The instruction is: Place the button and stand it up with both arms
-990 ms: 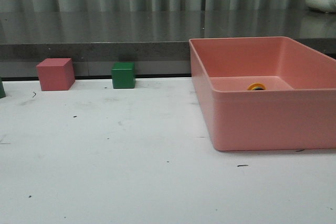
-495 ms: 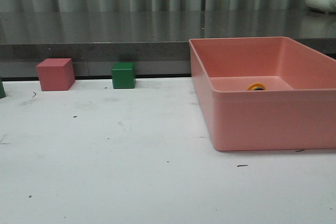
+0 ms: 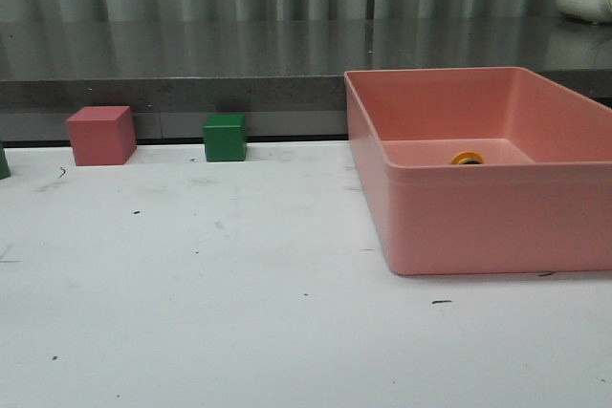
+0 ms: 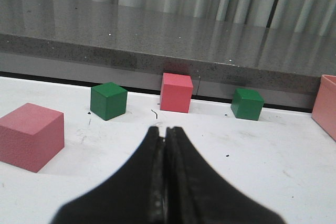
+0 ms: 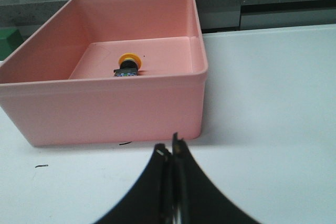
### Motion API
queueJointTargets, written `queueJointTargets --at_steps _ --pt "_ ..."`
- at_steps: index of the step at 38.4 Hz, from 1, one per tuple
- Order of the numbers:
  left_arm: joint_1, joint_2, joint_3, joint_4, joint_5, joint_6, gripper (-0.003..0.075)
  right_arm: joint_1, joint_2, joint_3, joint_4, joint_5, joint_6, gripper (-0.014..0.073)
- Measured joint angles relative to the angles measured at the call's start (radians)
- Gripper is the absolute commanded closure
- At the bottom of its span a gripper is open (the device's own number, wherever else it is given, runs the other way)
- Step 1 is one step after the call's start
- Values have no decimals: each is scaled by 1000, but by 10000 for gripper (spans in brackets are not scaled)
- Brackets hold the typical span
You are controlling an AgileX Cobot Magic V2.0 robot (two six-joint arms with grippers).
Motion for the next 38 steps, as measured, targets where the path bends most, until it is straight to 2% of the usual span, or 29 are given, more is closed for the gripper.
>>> queueJointTargets --at_steps 6,14,17,22,26,32,38 --pt "0 0 0 0 -16 0 740 0 0 0 0 0 0 662" --pt "0 0 -2 0 -187 0 740 0 0 0 0 -73 0 662" --pt "0 0 -28 0 -205 0 740 0 0 -11 0 -83 0 660" --pt "0 5 -143 33 -146 0 740 0 0 -117 0 -65 0 660" --pt "0 62 -253 75 -75 0 740 0 12 -244 0 11 0 660" --pt "0 241 -381 108 56 0 740 0 161 -439 0 141 0 660" --pt "0 398 -424 110 102 0 740 0 358 -527 0 204 0 660"
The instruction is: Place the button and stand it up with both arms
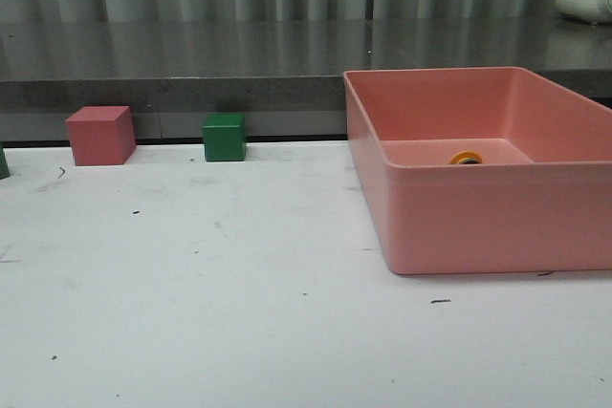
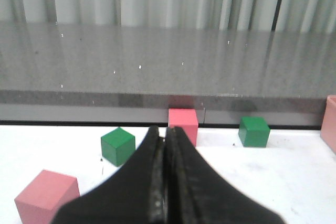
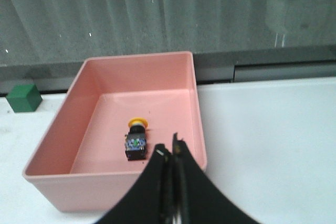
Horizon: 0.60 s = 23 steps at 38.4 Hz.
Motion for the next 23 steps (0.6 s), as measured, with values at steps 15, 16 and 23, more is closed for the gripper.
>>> queueJointTargets --at_steps 15,16,23 --pt "0 49 -4 2 -6 0 216 0 149 -11 2 11 0 231" --pt "0 49 -4 2 -6 0 176 0 149 -11 2 7 0 159" --pt "0 49 -4 2 -6 0 83 0 176 -12 2 -17 0 -66"
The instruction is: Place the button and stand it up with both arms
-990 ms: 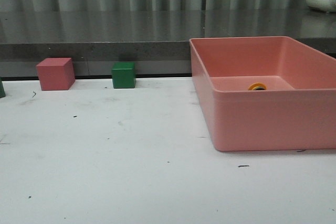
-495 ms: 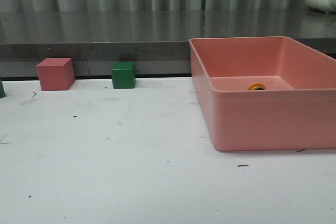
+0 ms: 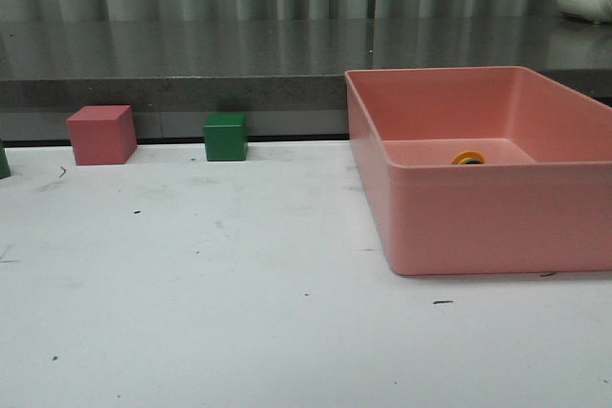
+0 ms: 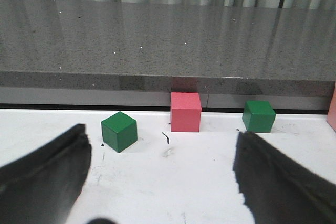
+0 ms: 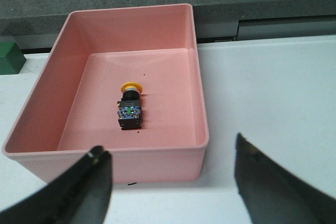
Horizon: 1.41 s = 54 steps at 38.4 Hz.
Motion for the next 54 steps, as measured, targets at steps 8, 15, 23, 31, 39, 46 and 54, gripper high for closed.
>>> queueJointTargets --at_steps 8,15,23,31,39,46,54 --pt "0 0 0 0 0 0 83 0 111 -17 0 -102 0 -19" --pt "0 0 0 0 0 0 83 7 356 -136 0 -118 0 3" --pt "0 0 0 0 0 0 83 112 669 -314 0 -88 0 3" --pt "0 0 0 0 0 0 83 158 932 -524 4 55 17 3" --pt "0 0 0 0 0 0 83 158 1231 -752 4 209 24 3" --pt "0 0 0 0 0 0 82 158 1394 -862 4 247 46 3" --pt "0 0 0 0 0 0 82 158 1482 -926 4 251 64 19"
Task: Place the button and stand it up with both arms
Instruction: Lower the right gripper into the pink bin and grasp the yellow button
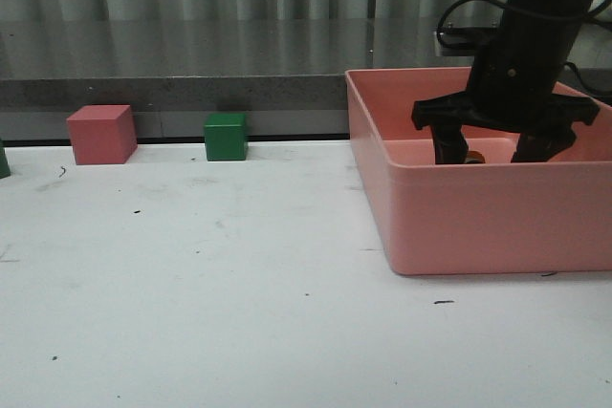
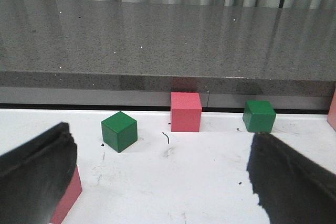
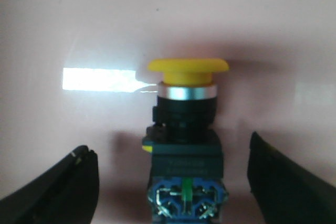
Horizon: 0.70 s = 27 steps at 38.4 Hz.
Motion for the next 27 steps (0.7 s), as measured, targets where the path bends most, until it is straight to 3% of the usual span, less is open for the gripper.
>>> queueJointTargets --at_steps 3,10,13,27 --pt "0 0 0 0 0 0 82 -2 22 -19 0 3 0 93" --pt "0 0 0 0 0 0 82 -6 43 -34 0 13 3 354" --pt "0 0 0 0 0 0 82 -8 43 -37 0 20 3 415" --pt "0 0 0 0 2 0 82 -9 -19 -38 0 52 3 428"
